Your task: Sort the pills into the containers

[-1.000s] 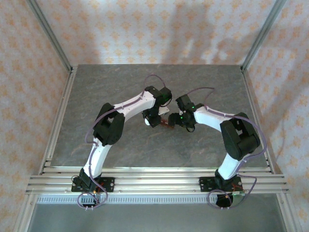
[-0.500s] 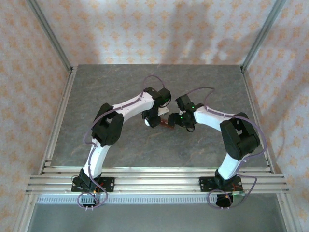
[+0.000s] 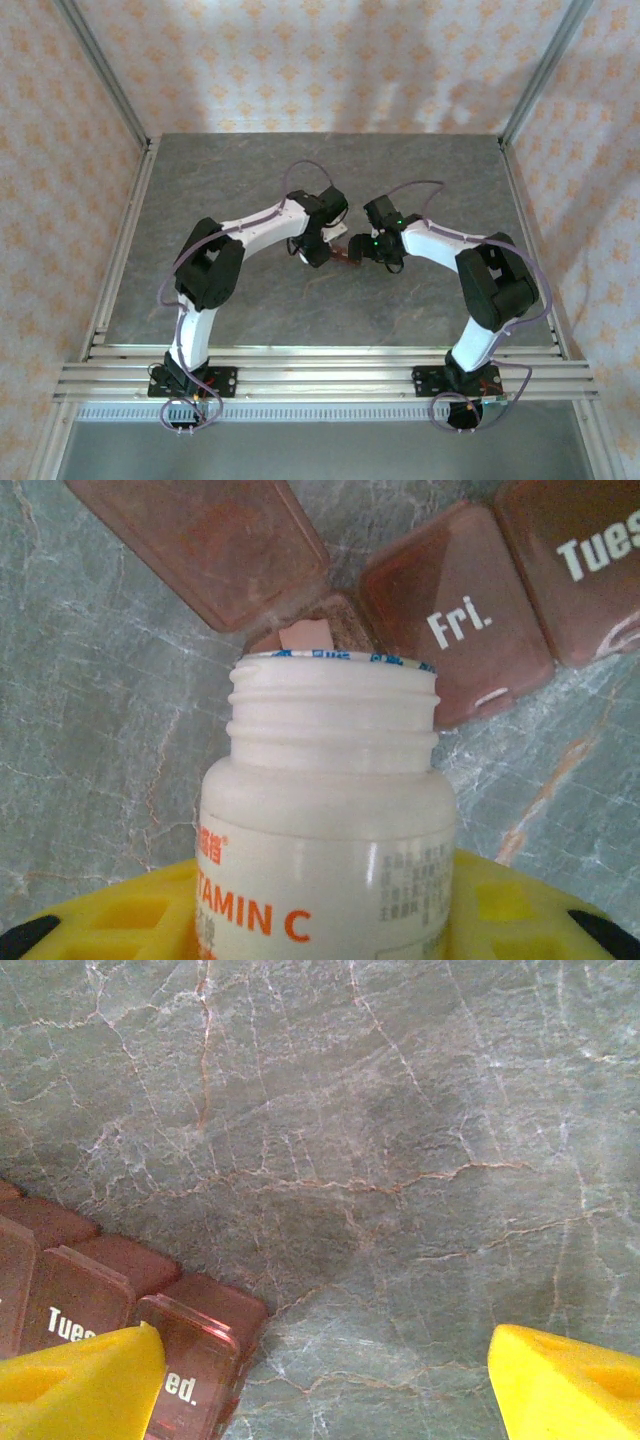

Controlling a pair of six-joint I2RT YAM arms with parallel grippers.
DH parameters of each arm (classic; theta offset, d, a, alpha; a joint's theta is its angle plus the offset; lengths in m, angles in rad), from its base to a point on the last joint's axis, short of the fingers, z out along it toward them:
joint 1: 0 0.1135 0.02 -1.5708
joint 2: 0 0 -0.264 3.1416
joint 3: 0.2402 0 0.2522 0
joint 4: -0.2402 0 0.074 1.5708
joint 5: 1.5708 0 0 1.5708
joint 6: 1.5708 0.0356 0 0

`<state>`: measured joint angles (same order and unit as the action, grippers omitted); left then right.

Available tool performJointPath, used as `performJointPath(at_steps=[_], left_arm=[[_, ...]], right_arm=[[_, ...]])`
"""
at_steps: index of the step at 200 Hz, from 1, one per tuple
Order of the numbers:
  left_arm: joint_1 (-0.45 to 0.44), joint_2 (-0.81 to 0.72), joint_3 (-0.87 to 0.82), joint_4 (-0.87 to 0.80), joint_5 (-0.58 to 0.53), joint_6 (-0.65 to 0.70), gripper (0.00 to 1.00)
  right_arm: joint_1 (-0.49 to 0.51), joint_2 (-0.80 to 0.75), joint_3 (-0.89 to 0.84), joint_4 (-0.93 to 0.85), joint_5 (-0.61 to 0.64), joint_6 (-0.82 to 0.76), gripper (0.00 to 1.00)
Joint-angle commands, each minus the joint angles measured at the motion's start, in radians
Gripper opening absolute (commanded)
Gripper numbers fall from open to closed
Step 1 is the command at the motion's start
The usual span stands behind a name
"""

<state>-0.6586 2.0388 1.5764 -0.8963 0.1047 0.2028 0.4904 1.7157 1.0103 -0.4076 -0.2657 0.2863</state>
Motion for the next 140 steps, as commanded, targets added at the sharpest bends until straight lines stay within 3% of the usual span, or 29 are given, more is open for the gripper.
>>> performJointPath(at_steps=[1, 140], left_arm=[[0.01, -0.076, -0.044, 0.073, 0.027, -0.026, 0.0], [0.06, -0.305, -0.327, 0.458, 0.11, -0.078, 0.0]], right_arm=[[0.004, 0.0, 0.002, -0.042, 0.038, -0.008, 0.85], [0.004, -0.068, 0.098, -0.136, 0.069, 0.019, 0.85]])
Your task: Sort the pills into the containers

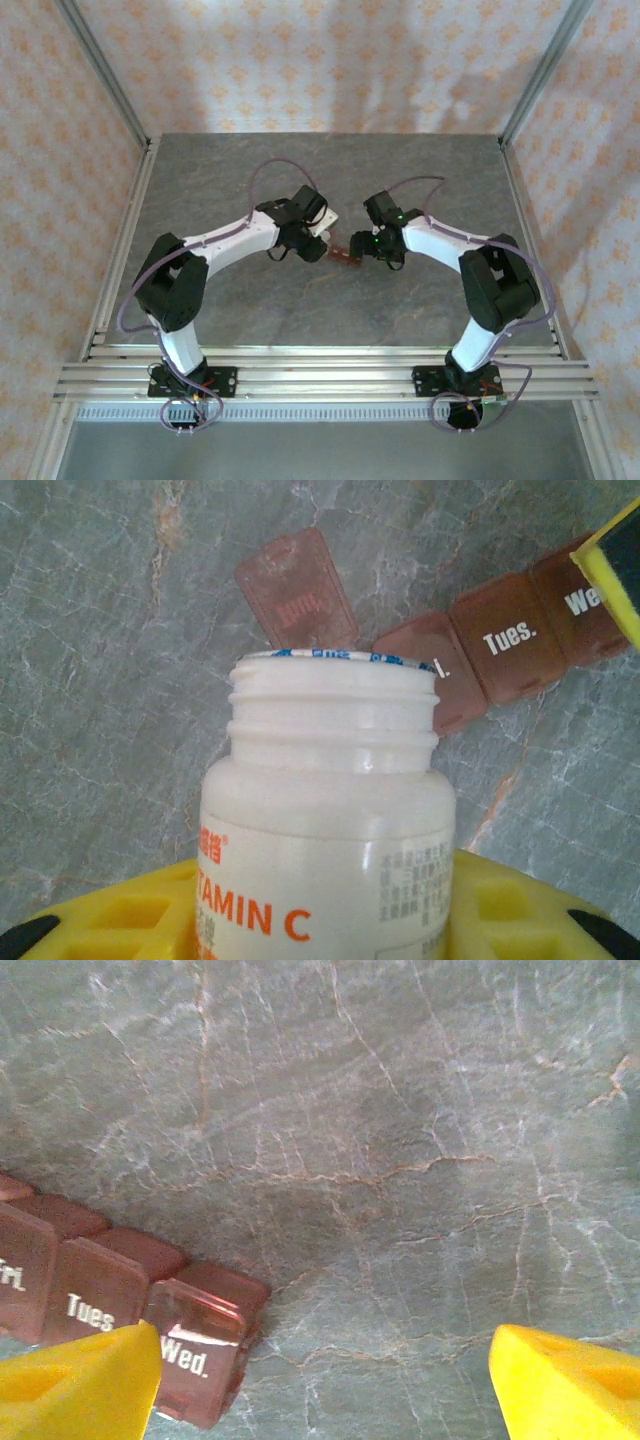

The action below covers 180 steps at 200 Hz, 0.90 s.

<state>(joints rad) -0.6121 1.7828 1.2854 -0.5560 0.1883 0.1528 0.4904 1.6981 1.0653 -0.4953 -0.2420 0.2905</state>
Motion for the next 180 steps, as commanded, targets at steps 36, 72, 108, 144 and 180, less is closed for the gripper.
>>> performJointPath(at_steps=[36, 72, 108, 144, 180], left_arm=[[0.022, -0.116, -0.102, 0.263, 0.043, -0.035, 0.0], [0.027, -0.193, -0.181, 0.432, 0.077, -0.044, 0.0], [0.027, -0.243, -0.233, 0.599, 0.124, -0.048, 0.0], [0.028, -0.297, -0.299, 0.814, 0.169, -0.069, 0.0], [0.028, -0.336, -0.375, 1.038, 0.215, -0.097, 0.0]], right_arm=[[0.004, -0.074, 0.076, -0.079, 0.064, 0.025, 0.86], [0.004, -0.083, 0.119, -0.118, 0.089, 0.02, 0.86], [0.002, -0.086, 0.15, -0.154, 0.124, 0.006, 0.86], [-0.032, -0.104, 0.162, -0.19, 0.156, -0.008, 0.87], [-0.104, -0.141, 0.168, -0.22, 0.155, -0.01, 0.88]])
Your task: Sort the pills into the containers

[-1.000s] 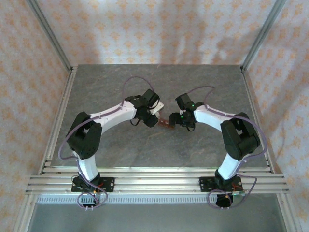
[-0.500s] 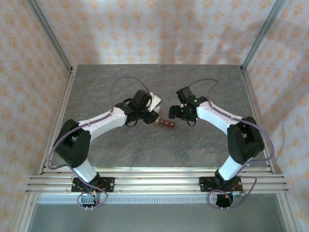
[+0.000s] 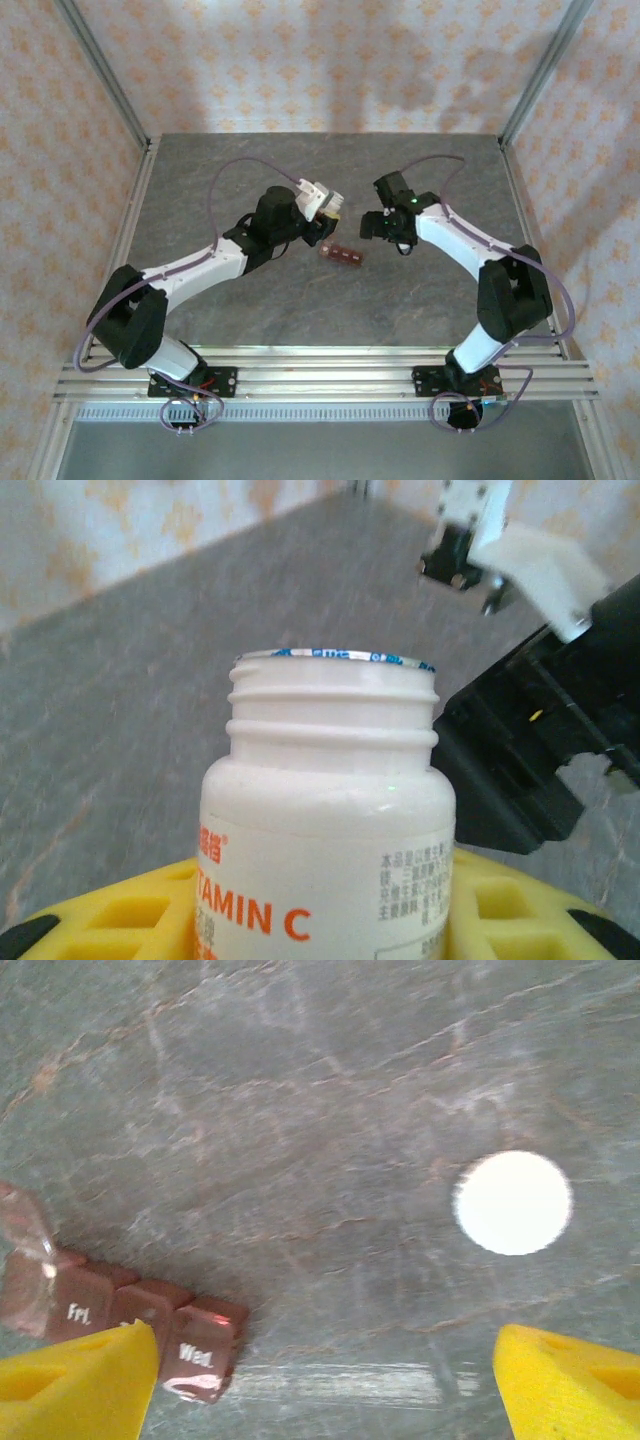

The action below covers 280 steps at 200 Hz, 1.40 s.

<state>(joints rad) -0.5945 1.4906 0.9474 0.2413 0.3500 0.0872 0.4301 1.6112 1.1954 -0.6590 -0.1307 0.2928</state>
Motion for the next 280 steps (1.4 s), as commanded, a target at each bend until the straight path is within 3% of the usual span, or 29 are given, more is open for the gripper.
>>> performJointPath(at_steps=[1, 110, 155, 280], left_arm=[[0.01, -0.045, -0.038, 0.245, 0.053, -0.033, 0.0], [0.004, -0.057, -0.124, 0.513, 0.16, -0.036, 0.0], [0.004, 0.074, -0.257, 1.006, 0.204, -0.045, 0.0], [-0.009, 0.115, -0.266, 1.006, 0.227, -0.009, 0.0]], right_arm=[[-0.046, -0.055, 0.038, -0.058, 0.043, -0.014, 0.87], [-0.111, -0.057, 0.05, -0.106, 0.119, -0.004, 0.88], [-0.153, -0.053, 0.059, -0.12, 0.14, 0.021, 0.89], [-0.174, 0.008, 0.061, -0.126, 0.151, 0.003, 0.89]])
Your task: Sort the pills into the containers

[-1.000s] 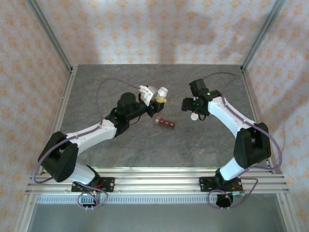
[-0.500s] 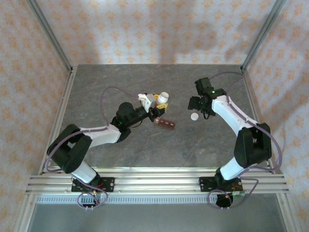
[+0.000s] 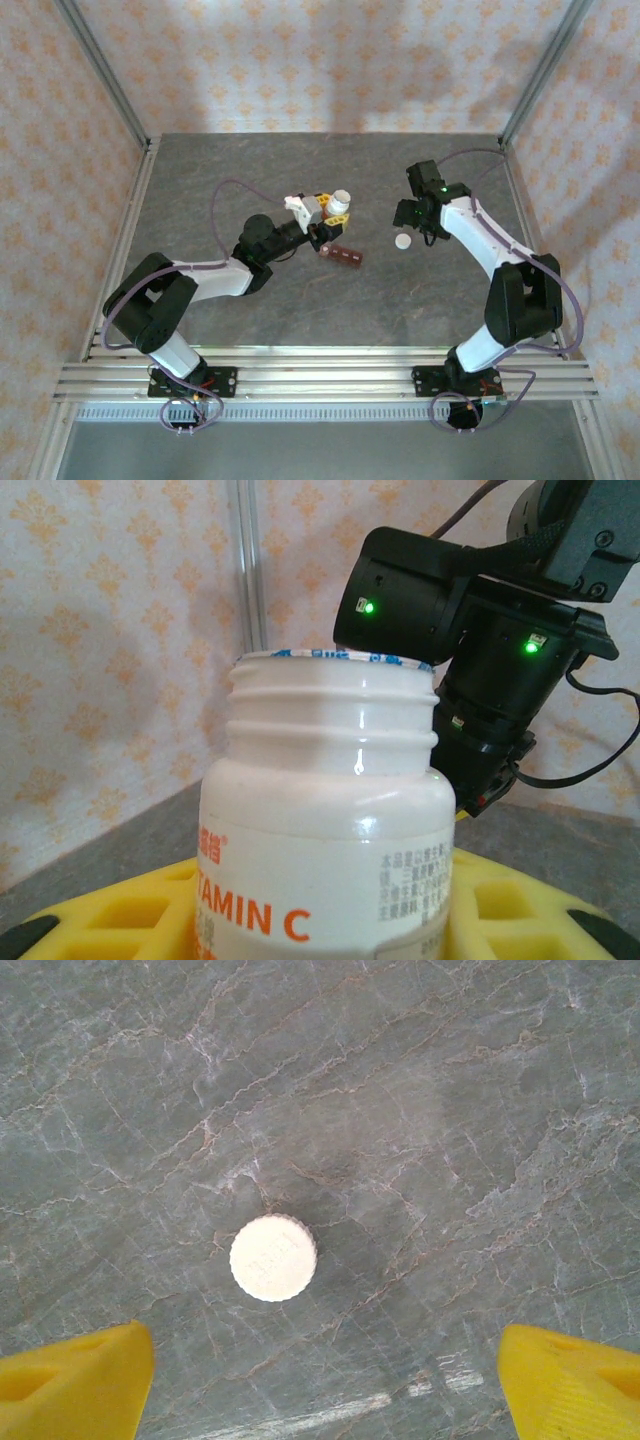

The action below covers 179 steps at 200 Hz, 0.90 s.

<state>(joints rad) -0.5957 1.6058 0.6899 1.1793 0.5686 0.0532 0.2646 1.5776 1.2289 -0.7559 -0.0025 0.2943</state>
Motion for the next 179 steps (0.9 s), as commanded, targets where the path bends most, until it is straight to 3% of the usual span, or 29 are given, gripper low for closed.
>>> performJointPath(at_steps=[1, 70, 179], left_arm=[[-0.008, 0.0, -0.008, 0.069, 0.008, 0.024, 0.0], [-0.023, -0.006, -0.016, 0.066, -0.022, 0.022, 0.0], [-0.025, -0.011, -0.014, 0.059, -0.033, 0.011, 0.0]], right_arm=[[-0.009, 0.044, 0.028, -0.029, 0.023, 0.002, 0.89], [-0.008, 0.161, 0.035, -0.02, -0.051, -0.027, 0.87], [-0.005, 0.321, 0.09, 0.008, -0.084, -0.04, 0.74]])
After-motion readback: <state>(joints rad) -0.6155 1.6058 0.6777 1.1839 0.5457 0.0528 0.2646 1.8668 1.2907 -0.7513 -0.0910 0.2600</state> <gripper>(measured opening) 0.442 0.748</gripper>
